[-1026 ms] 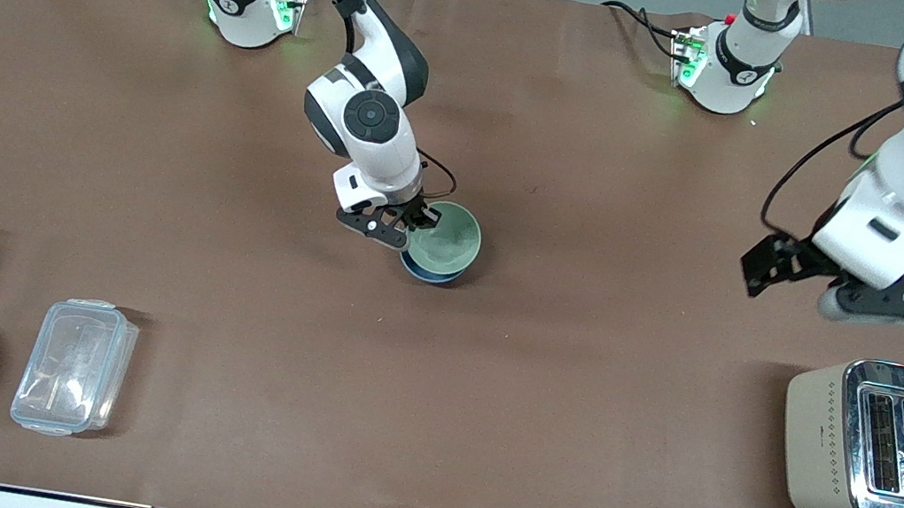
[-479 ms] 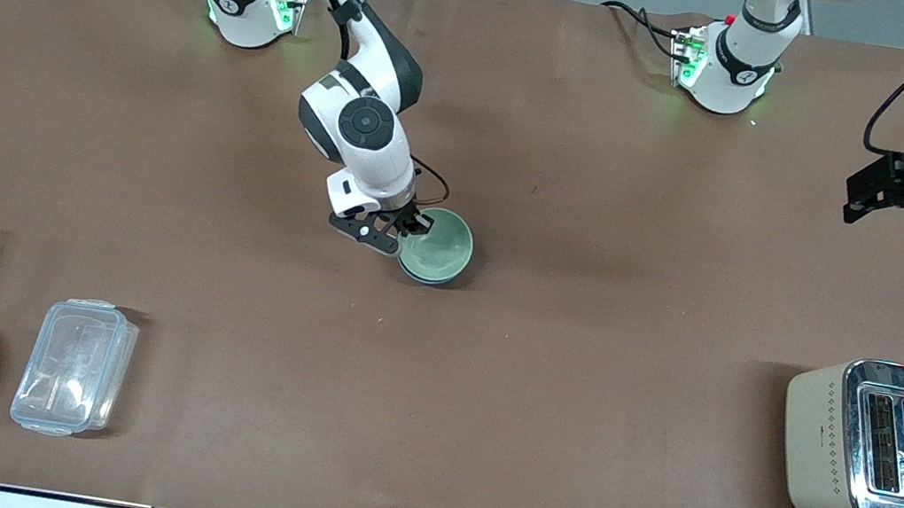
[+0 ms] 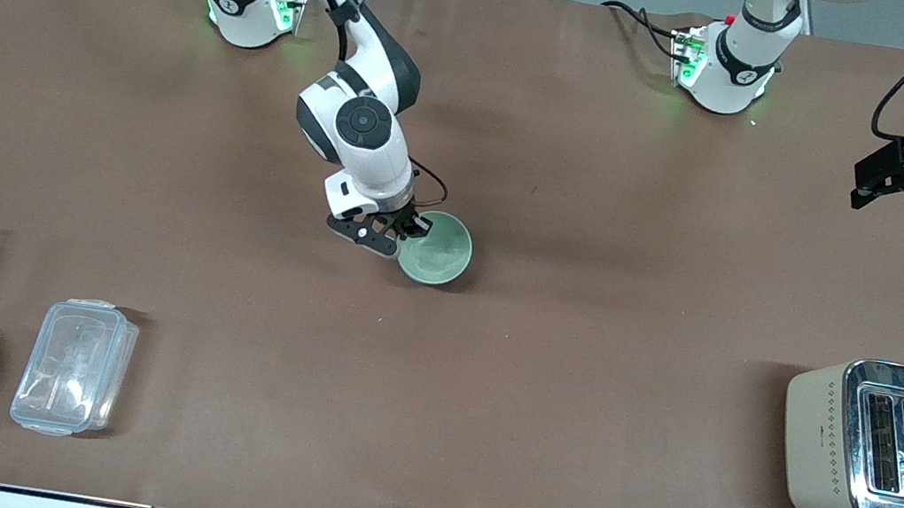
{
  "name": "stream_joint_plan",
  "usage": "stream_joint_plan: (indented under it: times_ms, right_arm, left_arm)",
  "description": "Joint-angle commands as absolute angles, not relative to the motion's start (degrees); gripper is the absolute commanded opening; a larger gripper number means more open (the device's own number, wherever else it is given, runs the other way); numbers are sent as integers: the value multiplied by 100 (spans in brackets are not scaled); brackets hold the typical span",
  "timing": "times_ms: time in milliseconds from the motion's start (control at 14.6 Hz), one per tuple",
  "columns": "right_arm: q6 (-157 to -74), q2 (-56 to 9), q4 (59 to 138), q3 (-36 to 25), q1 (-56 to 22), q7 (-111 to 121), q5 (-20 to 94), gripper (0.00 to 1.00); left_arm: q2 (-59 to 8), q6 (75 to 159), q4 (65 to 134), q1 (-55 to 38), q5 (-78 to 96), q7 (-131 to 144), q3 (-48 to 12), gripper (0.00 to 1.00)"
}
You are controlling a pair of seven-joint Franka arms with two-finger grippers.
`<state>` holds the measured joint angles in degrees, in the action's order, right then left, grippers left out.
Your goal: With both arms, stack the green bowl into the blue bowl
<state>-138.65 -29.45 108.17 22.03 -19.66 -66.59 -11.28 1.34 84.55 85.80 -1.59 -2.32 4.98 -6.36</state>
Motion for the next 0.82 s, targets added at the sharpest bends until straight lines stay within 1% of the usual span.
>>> stream_joint_plan:
  times_ms: [0,342,410,479,615,684,752]
  right_arm:
    - [-13913,-2971,10898,2259,-2004,-6820,-1274,2]
    - [-13939,-2971,10934,2259,-1995,-6829,-1283,3]
    - [-13939,-2971,10925,2259,-1986,-6820,-1283,7]
    - [-13931,-2979,10916,2259,-1925,-6820,-1275,23]
    - [-13913,-2971,10881,2259,-1872,-6829,-1266,76]
    - [-13861,-2962,10846,2267,-1794,-6829,-1248,96]
    - [-13843,-2892,10837,2276,-1741,-6803,-1239,100]
  left_arm:
    - [202,8543,8666,-211,-132,431,-580,100]
    - [167,8604,8640,-237,-132,431,-606,100]
    - [158,8604,8640,-246,-132,439,-615,100]
    - [158,8604,8640,-246,-132,439,-615,100]
    - [176,8604,8640,-246,-123,448,-615,100]
    - [184,8604,8640,-246,-123,440,-615,100]
    - [193,8596,8648,-237,-123,422,-615,100]
